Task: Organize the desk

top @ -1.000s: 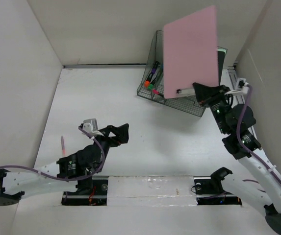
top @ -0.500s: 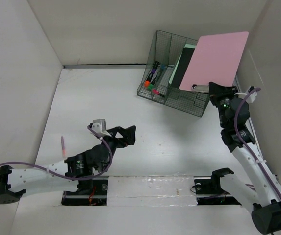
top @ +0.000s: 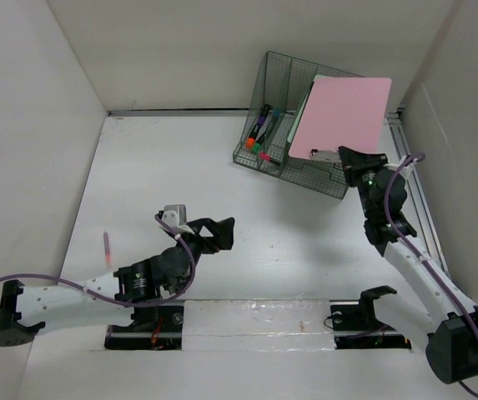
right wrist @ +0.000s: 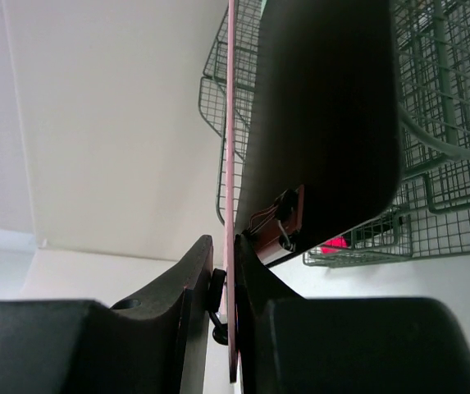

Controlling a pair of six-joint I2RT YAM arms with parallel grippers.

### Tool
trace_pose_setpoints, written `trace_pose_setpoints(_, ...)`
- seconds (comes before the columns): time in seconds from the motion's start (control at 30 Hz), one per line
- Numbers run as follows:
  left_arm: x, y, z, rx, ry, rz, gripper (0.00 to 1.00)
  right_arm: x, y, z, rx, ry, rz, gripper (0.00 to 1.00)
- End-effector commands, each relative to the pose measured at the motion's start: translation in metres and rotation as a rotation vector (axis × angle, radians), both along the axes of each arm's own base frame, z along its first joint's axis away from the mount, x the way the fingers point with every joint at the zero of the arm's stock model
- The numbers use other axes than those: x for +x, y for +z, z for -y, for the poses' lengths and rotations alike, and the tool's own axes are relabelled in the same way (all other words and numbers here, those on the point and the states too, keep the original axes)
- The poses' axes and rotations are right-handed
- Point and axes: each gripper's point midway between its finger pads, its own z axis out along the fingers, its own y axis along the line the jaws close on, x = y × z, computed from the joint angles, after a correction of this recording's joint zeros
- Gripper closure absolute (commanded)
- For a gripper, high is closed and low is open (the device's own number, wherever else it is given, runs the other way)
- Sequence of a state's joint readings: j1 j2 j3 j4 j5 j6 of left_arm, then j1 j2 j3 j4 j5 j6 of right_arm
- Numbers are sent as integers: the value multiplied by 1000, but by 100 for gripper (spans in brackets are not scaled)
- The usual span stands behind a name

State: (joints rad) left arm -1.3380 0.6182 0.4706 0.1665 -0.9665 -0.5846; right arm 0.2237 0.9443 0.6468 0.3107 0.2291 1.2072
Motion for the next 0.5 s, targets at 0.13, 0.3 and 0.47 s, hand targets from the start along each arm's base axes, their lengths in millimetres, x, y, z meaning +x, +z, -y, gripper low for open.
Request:
trace_pose_setpoints(0.13,-2,0,3,-21,-24,5,1,2,52,2,122,-68,168,100)
trace_pose_setpoints(0.3,-3,0,2,-24,-27,4,1,11,52,-4,159,-82,161,100)
trace_pose_setpoints(0.47,-2,2,-3,-28,-11,10,1,13,40,-8,173,-103,133,99)
